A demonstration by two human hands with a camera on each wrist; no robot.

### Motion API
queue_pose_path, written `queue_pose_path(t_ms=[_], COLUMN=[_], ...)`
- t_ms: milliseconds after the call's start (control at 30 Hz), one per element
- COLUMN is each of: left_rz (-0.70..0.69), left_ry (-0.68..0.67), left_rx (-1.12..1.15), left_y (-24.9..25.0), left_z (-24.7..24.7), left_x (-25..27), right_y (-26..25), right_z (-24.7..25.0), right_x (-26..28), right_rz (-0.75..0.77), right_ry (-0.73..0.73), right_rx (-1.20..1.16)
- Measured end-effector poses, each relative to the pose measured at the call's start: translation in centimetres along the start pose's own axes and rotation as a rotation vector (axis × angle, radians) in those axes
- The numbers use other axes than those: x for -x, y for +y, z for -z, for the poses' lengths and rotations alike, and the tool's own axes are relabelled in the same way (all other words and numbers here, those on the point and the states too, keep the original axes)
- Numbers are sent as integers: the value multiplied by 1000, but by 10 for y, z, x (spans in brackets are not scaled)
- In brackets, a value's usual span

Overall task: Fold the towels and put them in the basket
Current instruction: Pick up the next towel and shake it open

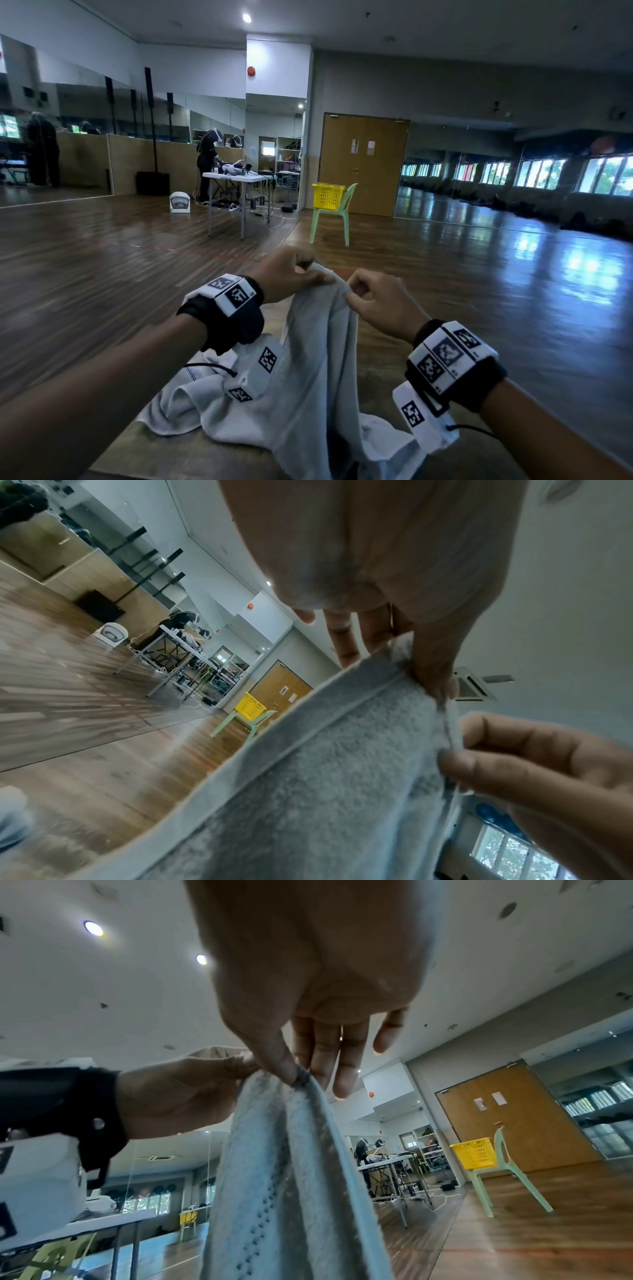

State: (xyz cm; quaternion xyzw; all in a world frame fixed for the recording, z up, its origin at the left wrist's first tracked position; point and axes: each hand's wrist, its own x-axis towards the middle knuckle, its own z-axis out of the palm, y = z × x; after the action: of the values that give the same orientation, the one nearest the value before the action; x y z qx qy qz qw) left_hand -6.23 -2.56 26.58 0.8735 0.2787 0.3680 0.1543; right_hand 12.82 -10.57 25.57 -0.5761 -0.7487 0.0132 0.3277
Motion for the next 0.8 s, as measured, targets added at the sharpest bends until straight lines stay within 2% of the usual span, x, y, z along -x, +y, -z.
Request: queue_pose_path(t_ms=[100, 233, 300, 433, 600, 700, 800], left_rz=[62, 184, 193, 194, 132, 118, 170], left_ry=[-56, -325, -324, -167, -115, -159, -306], left_rx=[73, 144, 214, 284, 269, 158, -67], left_y=[-13, -30, -34, -29, -9, -9, -25], left_z=[-10, -30, -35, -36, -33, -35, -39], left_x=[10, 25, 28, 24, 16, 18, 31], right_y=[-1, -2, 2, 10, 16, 13, 16], right_z=[7, 19, 21, 17, 13, 18, 30], right_x=[-1, -4, -3, 0, 5, 6, 5], right_rz=[-26, -71, -87, -118, -29, 9, -7], right_ry=[45, 18, -19, -101, -52, -17, 40], right_rx=[-146, -217, -214, -207, -187, -186, -235])
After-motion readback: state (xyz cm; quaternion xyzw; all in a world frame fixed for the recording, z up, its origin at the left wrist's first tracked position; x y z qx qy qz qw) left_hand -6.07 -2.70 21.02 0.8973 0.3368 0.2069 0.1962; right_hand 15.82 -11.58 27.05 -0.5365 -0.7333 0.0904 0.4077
